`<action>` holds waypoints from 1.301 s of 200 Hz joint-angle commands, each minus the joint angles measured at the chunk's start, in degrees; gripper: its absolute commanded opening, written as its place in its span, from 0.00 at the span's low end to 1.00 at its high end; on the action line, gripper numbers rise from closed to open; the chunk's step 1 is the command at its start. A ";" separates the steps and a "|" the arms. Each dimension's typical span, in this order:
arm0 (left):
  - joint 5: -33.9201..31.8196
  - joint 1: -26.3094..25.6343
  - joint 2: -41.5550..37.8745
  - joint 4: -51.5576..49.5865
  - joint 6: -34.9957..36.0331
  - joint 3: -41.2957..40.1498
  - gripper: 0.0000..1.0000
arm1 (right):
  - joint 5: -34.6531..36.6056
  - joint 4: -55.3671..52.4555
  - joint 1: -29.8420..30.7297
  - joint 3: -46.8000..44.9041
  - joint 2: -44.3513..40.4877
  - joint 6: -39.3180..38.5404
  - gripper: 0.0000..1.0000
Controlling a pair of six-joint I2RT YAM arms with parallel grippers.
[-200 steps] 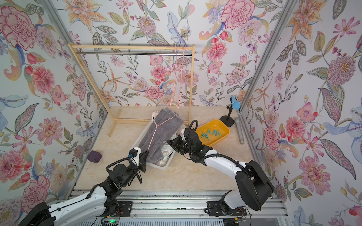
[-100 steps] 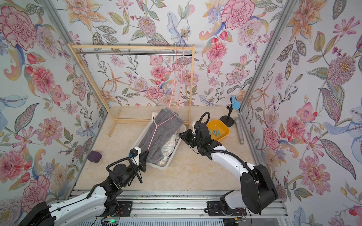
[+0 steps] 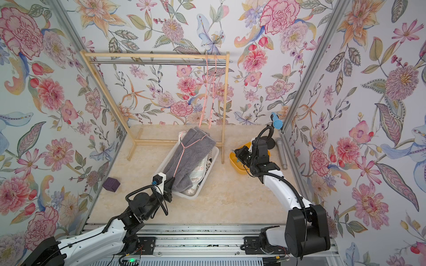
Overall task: Remove the clothespins securing towels to the hanger
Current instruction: Place the clothespin in the storage box.
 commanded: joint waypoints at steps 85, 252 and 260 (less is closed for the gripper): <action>-1.64 -0.41 0.11 0.22 0.62 2.09 0.00 | 16.14 -1.94 -6.76 5.92 9.62 -22.20 0.07; -2.70 -0.40 -3.05 -1.58 0.18 1.08 0.00 | 20.02 -5.90 -6.98 20.95 31.26 -28.60 0.07; -2.83 -0.40 -3.29 -1.75 0.09 1.10 0.00 | 20.00 -6.59 -6.98 21.88 32.25 -28.67 0.07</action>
